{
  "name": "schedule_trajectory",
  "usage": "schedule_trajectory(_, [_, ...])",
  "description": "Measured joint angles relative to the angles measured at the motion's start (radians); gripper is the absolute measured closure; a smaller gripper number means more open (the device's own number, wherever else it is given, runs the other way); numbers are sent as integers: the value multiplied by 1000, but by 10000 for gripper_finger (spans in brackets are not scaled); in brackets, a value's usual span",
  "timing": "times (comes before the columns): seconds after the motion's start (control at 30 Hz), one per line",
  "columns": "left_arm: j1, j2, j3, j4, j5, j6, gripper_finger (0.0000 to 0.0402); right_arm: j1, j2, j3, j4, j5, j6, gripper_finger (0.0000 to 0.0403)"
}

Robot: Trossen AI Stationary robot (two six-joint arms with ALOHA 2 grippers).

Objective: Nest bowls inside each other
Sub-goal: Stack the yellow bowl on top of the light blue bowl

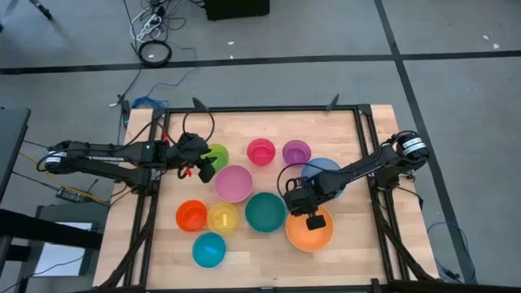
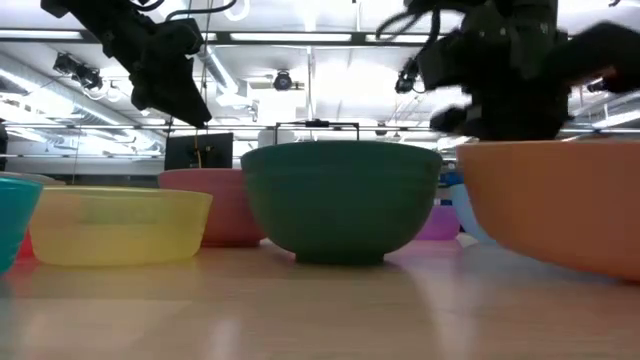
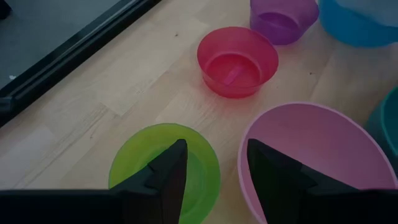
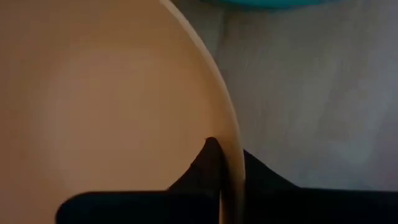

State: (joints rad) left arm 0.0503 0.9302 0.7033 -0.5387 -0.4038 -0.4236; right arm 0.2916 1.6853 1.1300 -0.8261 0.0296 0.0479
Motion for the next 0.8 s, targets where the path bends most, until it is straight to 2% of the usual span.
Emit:
schedule_trajectory(0.23, [0,0,0,48,0,6,225,-26,-99,175,-310,134,-1,403])
schedule_trajectory(0.4, [0,0,0,85,0,26,225,-87,-163,254,-344,149,0,403])
schedule_trajectory(0.67, [0,0,0,82,0,26,225,-213,-213,260,-465,350,8,403])
schedule_trajectory(0.8, [0,0,0,82,0,26,225,-302,-213,221,-474,359,11,403])
